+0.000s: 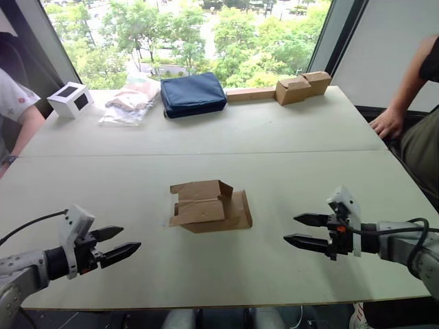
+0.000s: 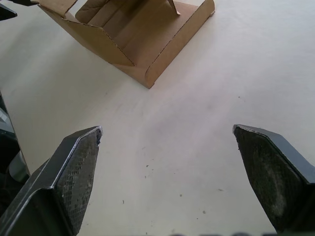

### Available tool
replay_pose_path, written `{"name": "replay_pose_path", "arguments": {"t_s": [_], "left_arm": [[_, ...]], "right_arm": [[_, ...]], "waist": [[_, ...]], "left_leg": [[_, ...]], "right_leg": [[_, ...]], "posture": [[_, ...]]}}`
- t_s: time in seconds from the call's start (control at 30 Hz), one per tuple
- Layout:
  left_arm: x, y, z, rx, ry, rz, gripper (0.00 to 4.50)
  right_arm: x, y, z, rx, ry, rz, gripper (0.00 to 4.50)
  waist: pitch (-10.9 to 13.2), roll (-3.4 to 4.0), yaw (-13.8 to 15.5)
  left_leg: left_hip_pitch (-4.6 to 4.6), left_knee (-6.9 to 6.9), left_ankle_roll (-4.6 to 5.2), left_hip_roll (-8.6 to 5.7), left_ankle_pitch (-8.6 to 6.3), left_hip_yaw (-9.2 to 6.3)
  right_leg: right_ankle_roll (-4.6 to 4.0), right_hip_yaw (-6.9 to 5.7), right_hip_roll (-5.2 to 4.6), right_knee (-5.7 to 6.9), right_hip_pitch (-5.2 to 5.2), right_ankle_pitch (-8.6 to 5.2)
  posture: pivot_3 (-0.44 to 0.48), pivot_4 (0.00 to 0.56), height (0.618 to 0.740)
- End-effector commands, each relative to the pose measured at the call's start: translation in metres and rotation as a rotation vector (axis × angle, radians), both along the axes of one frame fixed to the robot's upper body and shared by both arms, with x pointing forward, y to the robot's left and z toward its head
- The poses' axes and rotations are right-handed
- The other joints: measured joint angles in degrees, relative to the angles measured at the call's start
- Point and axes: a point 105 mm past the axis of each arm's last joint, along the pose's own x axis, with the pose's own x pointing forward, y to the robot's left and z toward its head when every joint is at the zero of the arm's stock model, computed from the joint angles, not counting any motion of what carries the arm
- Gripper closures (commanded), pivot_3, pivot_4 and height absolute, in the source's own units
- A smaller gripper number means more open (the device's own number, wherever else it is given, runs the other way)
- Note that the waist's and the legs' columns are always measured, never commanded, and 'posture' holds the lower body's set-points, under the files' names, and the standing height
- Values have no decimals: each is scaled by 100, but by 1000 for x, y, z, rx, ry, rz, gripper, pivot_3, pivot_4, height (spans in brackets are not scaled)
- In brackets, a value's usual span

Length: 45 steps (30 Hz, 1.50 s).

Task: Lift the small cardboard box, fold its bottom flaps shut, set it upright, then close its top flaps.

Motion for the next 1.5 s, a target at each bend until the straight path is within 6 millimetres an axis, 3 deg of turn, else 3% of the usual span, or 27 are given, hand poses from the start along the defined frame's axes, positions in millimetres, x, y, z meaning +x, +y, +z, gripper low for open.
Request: {"name": "replay_pose_path", "arguments": {"t_s": [0.03,0.63,0.87,1.03,1.17,1.37,1.5], "left_arm": [[-1,-2,8,-2,-34,-9,26],[10,5,3,99,-46,32,26],[21,9,8,96,-45,59,26],[23,14,11,42,47,33,26],[33,11,25,-150,206,24,26],[40,-24,51,-453,419,-95,26],[50,-48,47,-547,473,-133,26]], "right_arm": [[3,3,8,13,-38,14,0],[7,16,16,19,-70,15,0],[14,6,15,-30,-86,-23,0],[12,-4,12,-60,-104,-56,0],[7,-4,14,-93,-138,-44,0],[-15,36,35,-34,-202,115,0],[-25,68,45,27,-251,171,0]], "waist": [[0,0,0],[0,0,3],[-1,-2,-3],[0,-1,1],[0,-1,17],[2,-6,-32],[4,-16,-56]], "left_leg": [[0,0,0,0,0,0],[0,0,0,0,0,1],[1,7,0,-1,0,1],[0,0,1,0,0,4],[5,13,0,-1,0,3],[7,17,2,-2,0,3],[8,18,1,-2,1,3]], "right_leg": [[0,0,0,0,0,0],[0,0,0,0,0,0],[-1,0,0,9,0,2],[0,-1,0,14,-8,3],[-1,-2,0,28,-3,2],[23,-6,7,38,-4,15],[34,-7,15,49,-7,20]], "posture": [[0,150,740],[0,150,740],[0,150,740],[0,150,740],[0,150,740],[0,150,740],[0,150,740]]}}
